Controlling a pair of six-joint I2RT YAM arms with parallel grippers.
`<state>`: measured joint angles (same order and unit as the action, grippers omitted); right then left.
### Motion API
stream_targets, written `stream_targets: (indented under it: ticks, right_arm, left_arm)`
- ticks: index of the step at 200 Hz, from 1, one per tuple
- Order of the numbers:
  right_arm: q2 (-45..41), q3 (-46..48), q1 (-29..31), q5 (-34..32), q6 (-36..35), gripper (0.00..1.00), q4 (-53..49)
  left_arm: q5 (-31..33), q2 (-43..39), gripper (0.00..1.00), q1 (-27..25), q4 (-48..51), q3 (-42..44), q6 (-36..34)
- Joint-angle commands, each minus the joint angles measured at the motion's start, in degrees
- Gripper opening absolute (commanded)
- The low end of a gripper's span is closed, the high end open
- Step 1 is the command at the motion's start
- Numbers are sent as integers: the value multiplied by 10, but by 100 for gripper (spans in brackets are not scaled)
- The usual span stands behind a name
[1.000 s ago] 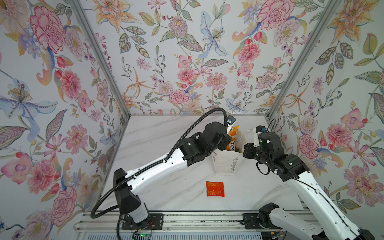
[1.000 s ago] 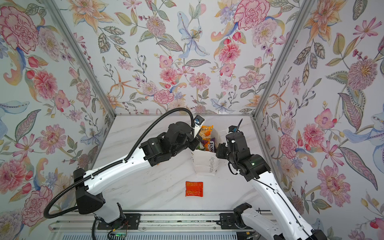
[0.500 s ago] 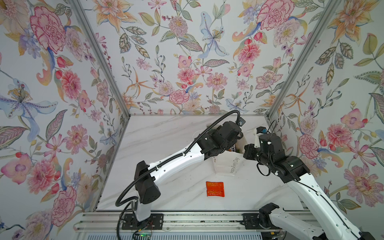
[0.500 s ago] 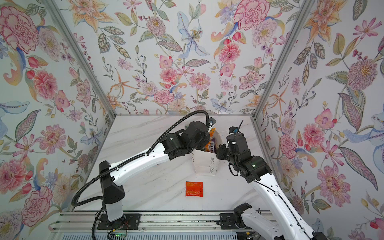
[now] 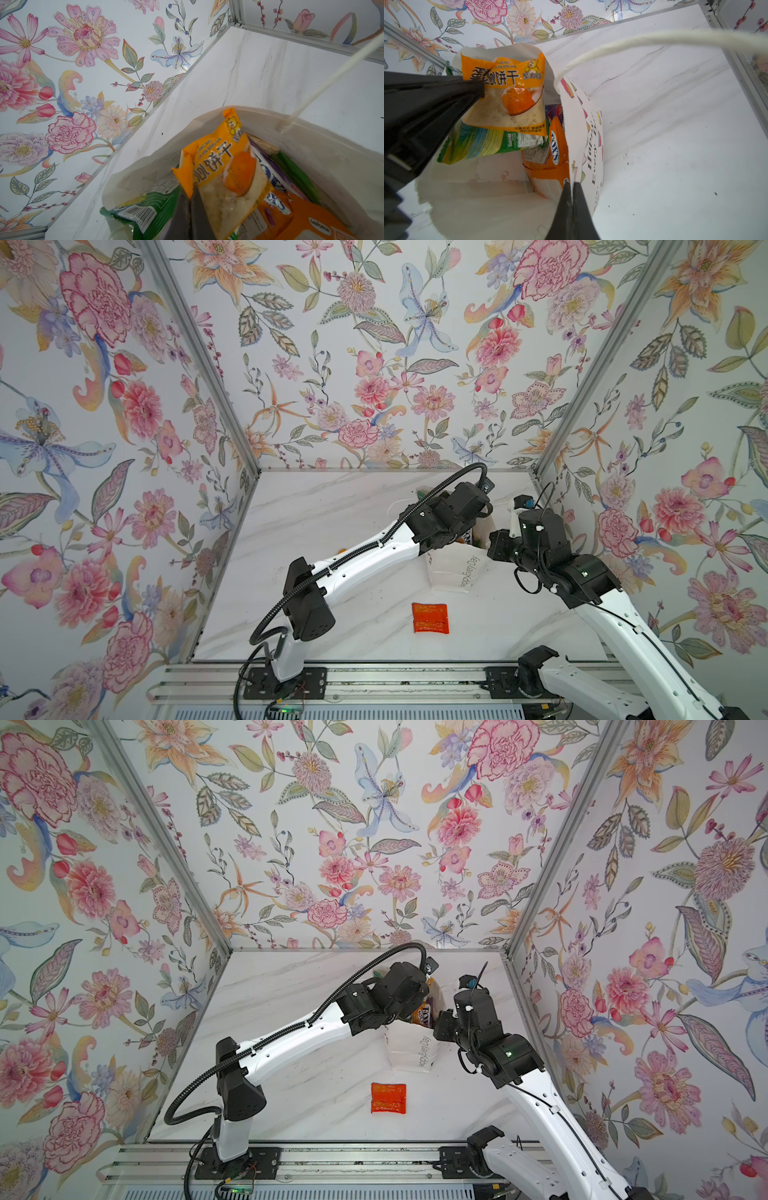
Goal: Place the snacks into the paper bag
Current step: 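Lower the biscuit packet into the bag and open the left gripper, then raise the left gripper and move it toward the red snack packet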
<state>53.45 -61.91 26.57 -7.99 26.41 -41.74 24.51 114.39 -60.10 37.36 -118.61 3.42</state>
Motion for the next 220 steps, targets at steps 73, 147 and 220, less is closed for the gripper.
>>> stream_targets:
  ticks: [73, 147, 220]
  right_arm:
    - [-11, 1, 3, -2, 1, 0, 18]
    - [-10, -2, 3, -4, 1, 0, 18]
    - [-7, -5, 1, -8, -6, 0, 18]
  left_arm:
    - [0, -43, 43, 24, -37, 32, 29]
    - [-44, -236, 59, 24, -196, 269, 44]
    - [-16, -454, 72, 23, -269, 531, 34]
